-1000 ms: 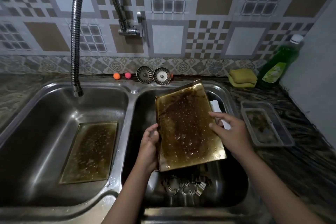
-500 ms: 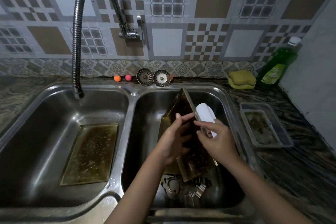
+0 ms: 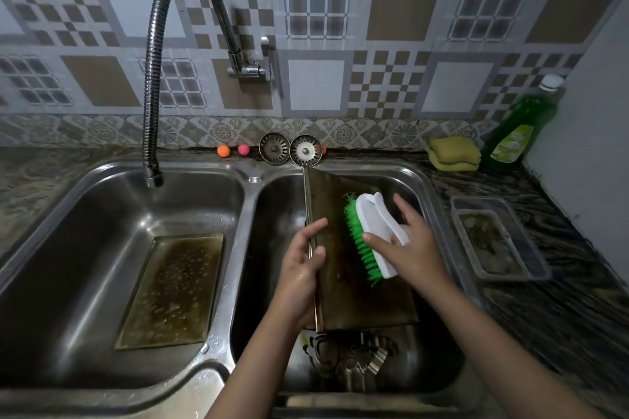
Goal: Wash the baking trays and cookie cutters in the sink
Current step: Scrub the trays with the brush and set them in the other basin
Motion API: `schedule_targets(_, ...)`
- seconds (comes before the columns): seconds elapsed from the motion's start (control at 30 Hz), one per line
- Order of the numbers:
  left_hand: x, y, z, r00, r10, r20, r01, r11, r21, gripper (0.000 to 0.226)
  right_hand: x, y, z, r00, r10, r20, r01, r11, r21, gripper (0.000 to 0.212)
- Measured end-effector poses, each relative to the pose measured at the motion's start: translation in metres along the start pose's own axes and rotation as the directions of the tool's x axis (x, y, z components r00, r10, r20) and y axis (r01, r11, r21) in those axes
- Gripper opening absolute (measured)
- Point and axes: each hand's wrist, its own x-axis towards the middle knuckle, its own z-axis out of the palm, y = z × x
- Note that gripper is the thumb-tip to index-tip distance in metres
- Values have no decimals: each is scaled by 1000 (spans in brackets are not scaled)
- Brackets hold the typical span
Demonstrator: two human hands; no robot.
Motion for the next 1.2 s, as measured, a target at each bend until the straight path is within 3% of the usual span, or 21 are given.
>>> schedule_targets(0.1,-6,-7,-3,1000,-10,19,10,999,-42,37,23,-4,-12,996,-11,-89,-2,988,-151,84)
schedule_targets(0.2,-5,-14,6,999,12,47,-14,1000,25,30,26,-25,-4,978,-75,-194,44,986,-159,79)
schedule_targets(0.27,1,-12,12,999,26,37,-26,1000,17,28,12,-37,9,970,-184,-160,158,974,-160,78)
schedule_targets(0.37,10,-1,3,999,47,7,-47,998,-48,24,-2,-35,11,971,-232,-54,218,957,-189,77)
schedule_targets(0.53,7,-1,-7,998,8,68,-4,998,-58,20,39,-25,-23,973,-109,-203,46,955,-293,77)
schedule_targets(0.6,6,-10,5,996,6,93,-2,999,-35,19,40,-39,-12,964,-140,-228,73,957,-282,77)
schedule_targets(0.7,8,-14,10,999,5,50,0,996,-88,22,11,-56,17,958,-271,-95,239,936,-258,74)
schedule_targets(0.8,10,0,-11,999,9,-34,-14,989,-145,19,-8,-39,16,969,-245,16,243,947,-209,74)
schedule_targets(0.87,8,9,-24,999,22,-49,-28,990,-137,18,3,-24,0,985,-172,1,166,951,-262,74)
schedule_targets(0.97,5,7,-15,1000,-7,23,10,992,-128,18,31,-23,-12,983,-110,-147,65,956,-285,74)
schedule_targets(1.07,5,-3,7,998,-31,48,38,984,-171,20,34,-51,5,961,-193,-198,141,958,-249,74)
schedule_targets(1.2,19,11,5,994,21,-112,-46,974,-223,21,-20,-56,36,950,-303,-74,284,939,-191,75)
